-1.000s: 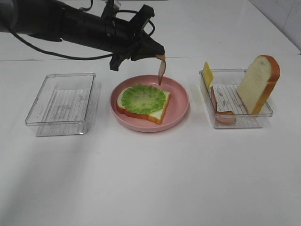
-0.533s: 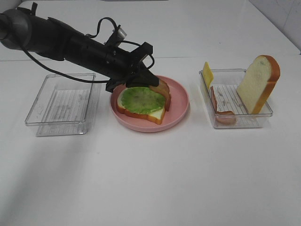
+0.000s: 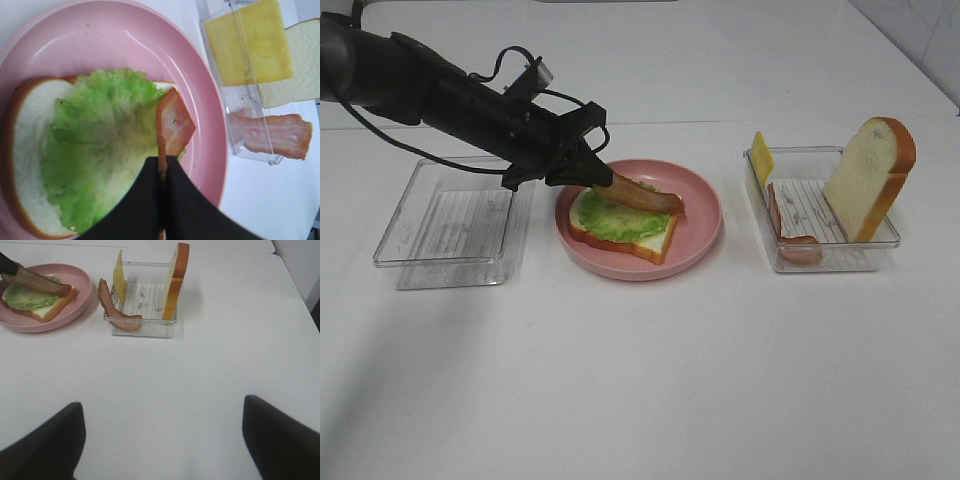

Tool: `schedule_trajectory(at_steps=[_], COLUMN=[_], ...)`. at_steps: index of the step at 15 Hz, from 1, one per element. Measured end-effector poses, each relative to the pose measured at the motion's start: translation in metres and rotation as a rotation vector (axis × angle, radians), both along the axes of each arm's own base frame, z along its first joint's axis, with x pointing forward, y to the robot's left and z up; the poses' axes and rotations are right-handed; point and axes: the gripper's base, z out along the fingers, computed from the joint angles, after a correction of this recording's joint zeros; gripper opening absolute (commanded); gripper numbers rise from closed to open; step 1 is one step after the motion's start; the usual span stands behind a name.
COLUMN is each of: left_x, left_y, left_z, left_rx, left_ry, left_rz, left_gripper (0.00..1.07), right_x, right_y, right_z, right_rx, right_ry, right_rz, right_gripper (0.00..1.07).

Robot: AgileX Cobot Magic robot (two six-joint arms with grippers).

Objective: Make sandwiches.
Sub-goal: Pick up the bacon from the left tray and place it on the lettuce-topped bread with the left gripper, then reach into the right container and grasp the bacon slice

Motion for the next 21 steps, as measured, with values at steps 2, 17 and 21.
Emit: schedule_trajectory(at_steps=[2, 17, 21], left_x=[0.000, -0.029, -0.080], left_y=[0.002, 0.066, 0.091], left_z=[-0.002, 0.145, 0.215], left_rx=[0.032, 0.281, 0.483], left_ry=[0.010, -0.230, -0.262], left_rz=[0.004, -0.022, -0.030], left_gripper=[0.05, 0.75, 0.75], right_x=[0.000, 0.000, 0.000], right_y=[0.000, 0.000, 0.000], right_z=[0.000, 0.000, 0.000], right_rx=[0.000, 0.000, 0.000], right_ry=[0.000, 0.000, 0.000], right_rz=[0.000, 0.000, 0.000], right_gripper=[0.80, 0.80, 0.80])
